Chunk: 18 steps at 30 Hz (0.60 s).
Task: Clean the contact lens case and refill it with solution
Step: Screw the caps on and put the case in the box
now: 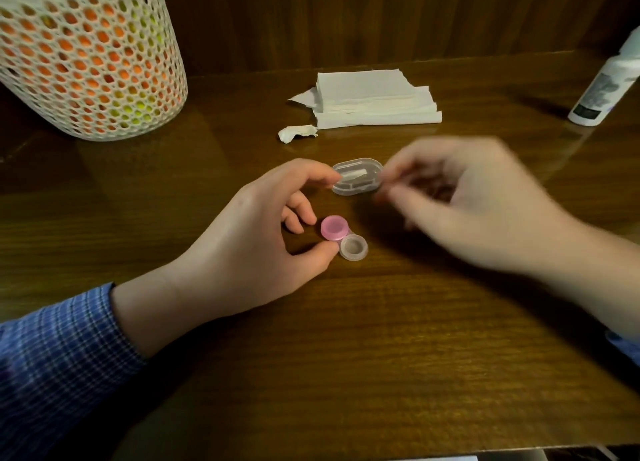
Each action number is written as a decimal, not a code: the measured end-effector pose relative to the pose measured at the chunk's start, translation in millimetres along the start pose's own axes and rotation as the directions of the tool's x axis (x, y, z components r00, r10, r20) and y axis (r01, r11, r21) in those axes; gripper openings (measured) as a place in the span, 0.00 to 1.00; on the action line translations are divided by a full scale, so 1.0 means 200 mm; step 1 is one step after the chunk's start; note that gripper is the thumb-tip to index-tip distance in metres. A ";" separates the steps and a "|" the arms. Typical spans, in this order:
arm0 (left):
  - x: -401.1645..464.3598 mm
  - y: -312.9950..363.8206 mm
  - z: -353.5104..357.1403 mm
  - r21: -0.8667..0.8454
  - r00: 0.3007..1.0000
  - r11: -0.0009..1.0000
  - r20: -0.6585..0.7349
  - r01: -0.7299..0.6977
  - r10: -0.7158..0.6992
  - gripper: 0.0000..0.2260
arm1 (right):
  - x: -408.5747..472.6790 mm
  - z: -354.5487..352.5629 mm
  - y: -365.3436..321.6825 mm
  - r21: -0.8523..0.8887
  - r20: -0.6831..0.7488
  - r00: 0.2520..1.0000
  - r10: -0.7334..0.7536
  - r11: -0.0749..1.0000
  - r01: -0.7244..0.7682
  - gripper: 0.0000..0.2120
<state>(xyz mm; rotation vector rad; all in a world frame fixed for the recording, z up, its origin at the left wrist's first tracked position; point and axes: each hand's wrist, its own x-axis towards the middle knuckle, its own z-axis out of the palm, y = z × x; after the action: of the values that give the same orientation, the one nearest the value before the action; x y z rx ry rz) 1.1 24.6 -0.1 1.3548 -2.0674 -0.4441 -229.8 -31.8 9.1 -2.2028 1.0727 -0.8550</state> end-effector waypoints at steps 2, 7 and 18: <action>0.00 0.01 0.00 0.006 1.000 1.000 0.010 -0.016 0.016 0.29 | 0.05 -0.10 0.03 0.034 -0.210 0.975 0.071 0.997 -0.065 0.09; 0.00 0.01 0.02 -0.007 0.998 0.999 0.037 -0.051 0.051 0.26 | 0.09 -0.23 0.10 -0.156 -0.134 0.967 0.217 0.959 -0.237 0.05; 0.02 0.00 0.05 -0.011 0.998 0.999 0.022 -0.050 0.050 0.23 | 0.11 -0.15 0.14 -0.380 0.063 0.969 0.239 0.904 -0.199 0.21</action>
<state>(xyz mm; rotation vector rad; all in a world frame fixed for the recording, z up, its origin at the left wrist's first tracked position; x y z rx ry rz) -6.2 20.8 -6.2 1.2943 -2.1091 -0.4494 -253.8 -70.0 15.9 -2.3339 1.4947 -0.4545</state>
